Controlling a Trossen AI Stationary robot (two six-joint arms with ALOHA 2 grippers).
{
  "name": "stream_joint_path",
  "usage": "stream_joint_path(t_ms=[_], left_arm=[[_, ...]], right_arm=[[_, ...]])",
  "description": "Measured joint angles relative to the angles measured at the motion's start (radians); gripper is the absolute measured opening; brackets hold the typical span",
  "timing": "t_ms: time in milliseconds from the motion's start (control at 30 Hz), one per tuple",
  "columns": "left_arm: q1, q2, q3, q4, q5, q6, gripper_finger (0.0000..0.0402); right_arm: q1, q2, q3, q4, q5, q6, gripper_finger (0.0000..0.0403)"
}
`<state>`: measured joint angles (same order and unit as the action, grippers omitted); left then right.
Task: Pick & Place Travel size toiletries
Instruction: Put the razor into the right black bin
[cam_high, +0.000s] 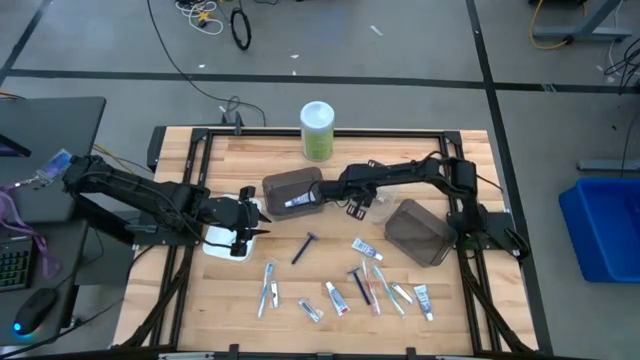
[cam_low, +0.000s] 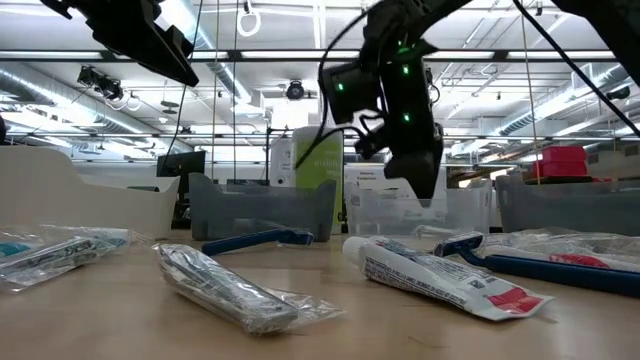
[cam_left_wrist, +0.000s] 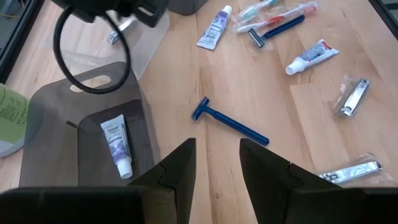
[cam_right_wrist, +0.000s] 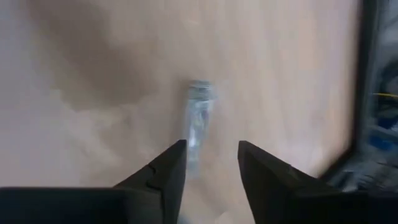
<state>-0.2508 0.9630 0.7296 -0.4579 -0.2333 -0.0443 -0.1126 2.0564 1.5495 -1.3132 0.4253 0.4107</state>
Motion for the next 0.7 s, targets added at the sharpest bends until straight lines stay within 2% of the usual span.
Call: stream_joint_path(t_ms=[133,300,367,500,700], left_arm=[[0.0,0.0,0.0,0.0,-0.002,0.024,0.0132],[0.0,0.0,0.0,0.001,-0.026,0.025,0.0132],[0.0,0.0,0.0,0.001,-0.039,0.023,0.0132],[0.0,0.0,0.0,0.001,-0.043,0.03,0.0132],[0.0,0.0,0.0,0.005,-0.045,0.031,0.0132]], right_arm=[[0.031,0.0,0.074,-0.066,-0.203,0.122,0.0163],[0.068,-0.001,0.163,-0.119,-0.574,0.275,0.0152],[0.105,-0.001,0.176,-0.109,-0.676,0.314,0.0149],[0.196,-0.001,0.177,-0.093,-0.713,0.377,0.015],[0.346,-0.001,0.177,-0.017,-0.643,0.515,0.0149]])
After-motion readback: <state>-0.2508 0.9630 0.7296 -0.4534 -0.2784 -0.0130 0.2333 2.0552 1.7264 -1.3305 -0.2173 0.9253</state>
